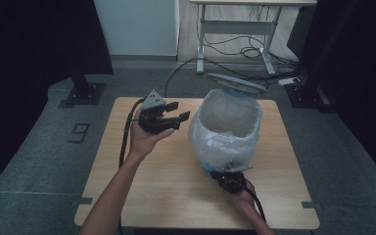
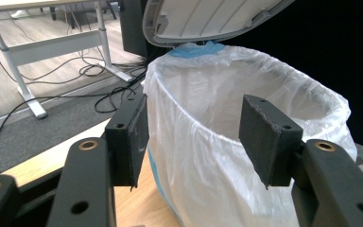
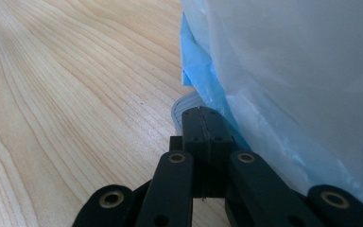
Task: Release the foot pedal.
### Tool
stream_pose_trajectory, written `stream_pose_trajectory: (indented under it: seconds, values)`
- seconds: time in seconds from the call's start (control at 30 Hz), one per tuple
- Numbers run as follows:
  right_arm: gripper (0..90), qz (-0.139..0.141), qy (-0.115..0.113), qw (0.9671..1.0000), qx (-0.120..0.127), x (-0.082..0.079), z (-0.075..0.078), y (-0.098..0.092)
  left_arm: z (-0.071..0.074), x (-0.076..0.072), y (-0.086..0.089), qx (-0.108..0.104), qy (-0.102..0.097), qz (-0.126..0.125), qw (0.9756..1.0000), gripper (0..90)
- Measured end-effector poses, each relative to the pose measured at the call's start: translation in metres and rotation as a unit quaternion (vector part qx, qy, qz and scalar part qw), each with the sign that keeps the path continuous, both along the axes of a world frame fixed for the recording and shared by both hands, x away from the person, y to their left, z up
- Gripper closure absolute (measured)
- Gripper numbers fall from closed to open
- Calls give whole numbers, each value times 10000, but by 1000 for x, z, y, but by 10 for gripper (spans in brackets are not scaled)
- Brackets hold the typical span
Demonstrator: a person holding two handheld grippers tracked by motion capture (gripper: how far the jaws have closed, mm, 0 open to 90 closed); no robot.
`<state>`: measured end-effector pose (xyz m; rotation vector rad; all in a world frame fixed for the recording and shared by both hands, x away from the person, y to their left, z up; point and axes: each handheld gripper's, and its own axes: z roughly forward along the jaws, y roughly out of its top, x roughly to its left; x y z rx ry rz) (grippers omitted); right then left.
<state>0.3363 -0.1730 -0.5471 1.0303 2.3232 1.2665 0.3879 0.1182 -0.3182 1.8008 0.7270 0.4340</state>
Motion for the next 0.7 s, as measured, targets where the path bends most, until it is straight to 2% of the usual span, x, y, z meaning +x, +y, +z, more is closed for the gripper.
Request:
stream_pose_trajectory:
  seconds: [0.07,0.1,0.3,0.4,0.6,0.7]
  values:
    - [867,-14,-1,10000,43,0,0,0,-2,-2,3,-26,2,22,10000,438]
    - [862,-33,30,9999,150,-1,0,-1,-5,-5,7,-40,-8,58,10000,438]
    - [811,-51,-43,9998,183,-3,2,-2,-13,-14,19,-16,19,68,10000,437]
    - [741,-2,-46,9997,246,-4,2,-1,-19,-19,26,-4,48,92,9999,437]
    - [725,-7,-262,9990,368,-7,7,-3,-30,-26,34,40,82,138,9999,436]
    - [686,-45,-244,9990,379,-8,7,-6,-36,-29,37,12,106,150,9998,435]
